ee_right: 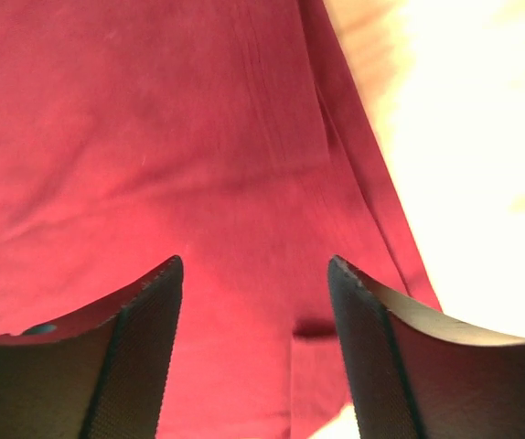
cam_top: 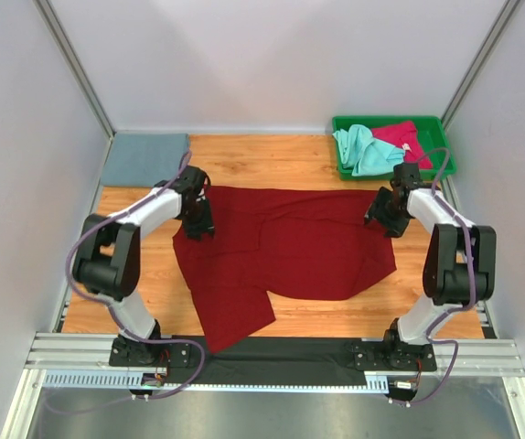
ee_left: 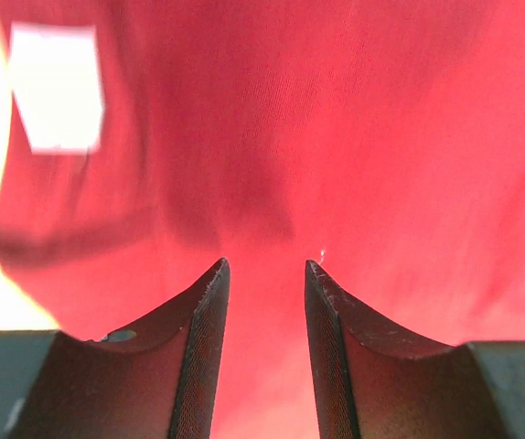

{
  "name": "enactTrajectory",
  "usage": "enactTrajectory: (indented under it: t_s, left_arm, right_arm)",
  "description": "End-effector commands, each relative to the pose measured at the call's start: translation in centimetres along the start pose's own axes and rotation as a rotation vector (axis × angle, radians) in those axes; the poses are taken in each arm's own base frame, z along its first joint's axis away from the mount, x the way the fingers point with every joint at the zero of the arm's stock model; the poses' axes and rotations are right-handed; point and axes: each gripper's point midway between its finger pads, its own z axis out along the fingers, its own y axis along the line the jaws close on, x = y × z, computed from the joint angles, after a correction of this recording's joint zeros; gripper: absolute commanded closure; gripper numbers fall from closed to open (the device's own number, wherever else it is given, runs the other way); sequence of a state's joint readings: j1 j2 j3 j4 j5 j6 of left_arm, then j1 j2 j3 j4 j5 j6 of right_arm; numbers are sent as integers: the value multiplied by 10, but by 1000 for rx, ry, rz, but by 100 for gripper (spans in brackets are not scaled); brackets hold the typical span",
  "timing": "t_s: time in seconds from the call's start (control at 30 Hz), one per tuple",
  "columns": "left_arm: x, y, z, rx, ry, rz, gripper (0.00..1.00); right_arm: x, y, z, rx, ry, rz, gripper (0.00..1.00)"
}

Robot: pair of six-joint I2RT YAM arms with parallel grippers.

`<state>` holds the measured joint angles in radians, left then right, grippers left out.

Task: Fold and stack the t-shirts
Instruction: Fold the tshirt

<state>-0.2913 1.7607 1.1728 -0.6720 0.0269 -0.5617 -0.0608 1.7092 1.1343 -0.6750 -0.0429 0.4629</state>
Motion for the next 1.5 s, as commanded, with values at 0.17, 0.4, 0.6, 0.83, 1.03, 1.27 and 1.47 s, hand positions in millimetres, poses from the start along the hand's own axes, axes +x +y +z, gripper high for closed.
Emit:
enactTrajectory:
  t_s: [0.17,0.4,0.6,0.83,1.03,1.27,1.47]
  left_arm:
    - [80,8,-78,-7,-103,-14,54]
    - [184,39,-60,-138,24,-83,54]
    - [206,59,-50,-214,37,-131,55]
    - [215,53,-41,-146,52,-181,62]
    - [236,49,-26,-98,133,-231,64]
    - [235,46,-19,-71,112,-256,65]
    - [246,59,-10,-114,128,-304,75]
  right_arm:
    - [22,5,-54,-120,-72,2,30]
    - [58,18,-82,-272,-83,5,0]
    - [85,15,-90,-313,-44,15,0]
    - [105,9,-79,-275,100,10,0]
    - [102,9,-77,-266,100,18,0]
    - [100,9,-83,-269,84,-8,0]
    - [101,7,-79,-261,87,-4,0]
